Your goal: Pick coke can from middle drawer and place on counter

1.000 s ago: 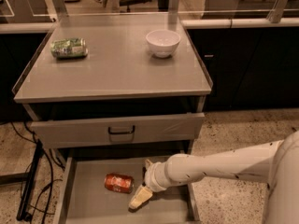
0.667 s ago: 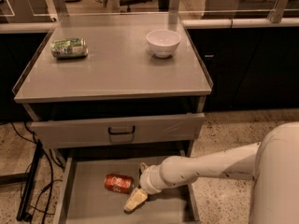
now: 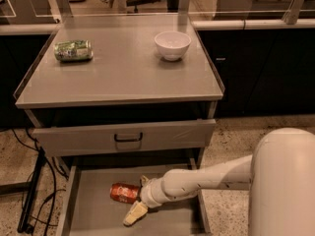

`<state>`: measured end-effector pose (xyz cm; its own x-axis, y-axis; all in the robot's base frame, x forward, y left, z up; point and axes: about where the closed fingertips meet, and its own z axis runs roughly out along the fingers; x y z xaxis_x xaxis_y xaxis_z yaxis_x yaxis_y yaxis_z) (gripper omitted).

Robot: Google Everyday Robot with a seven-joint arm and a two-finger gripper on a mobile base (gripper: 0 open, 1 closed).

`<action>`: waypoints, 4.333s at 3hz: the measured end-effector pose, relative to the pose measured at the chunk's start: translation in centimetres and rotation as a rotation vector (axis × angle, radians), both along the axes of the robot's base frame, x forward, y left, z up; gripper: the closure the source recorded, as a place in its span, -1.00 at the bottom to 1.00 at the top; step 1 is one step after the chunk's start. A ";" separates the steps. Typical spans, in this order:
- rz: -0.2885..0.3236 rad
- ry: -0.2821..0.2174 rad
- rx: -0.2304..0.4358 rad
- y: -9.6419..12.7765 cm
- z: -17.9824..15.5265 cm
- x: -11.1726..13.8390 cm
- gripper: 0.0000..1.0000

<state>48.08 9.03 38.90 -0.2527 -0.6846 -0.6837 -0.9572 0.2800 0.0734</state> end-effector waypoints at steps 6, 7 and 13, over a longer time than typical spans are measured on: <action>-0.017 -0.016 -0.022 0.9 -3.8 2.2 0.86; -0.017 -0.015 -0.022 1.0 -3.8 2.2 1.00; 0.049 -0.175 0.016 -3.5 11.7 -1.4 1.00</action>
Offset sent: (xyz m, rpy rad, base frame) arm 0.0351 0.0089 -0.0575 -0.0423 -0.0241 -0.0340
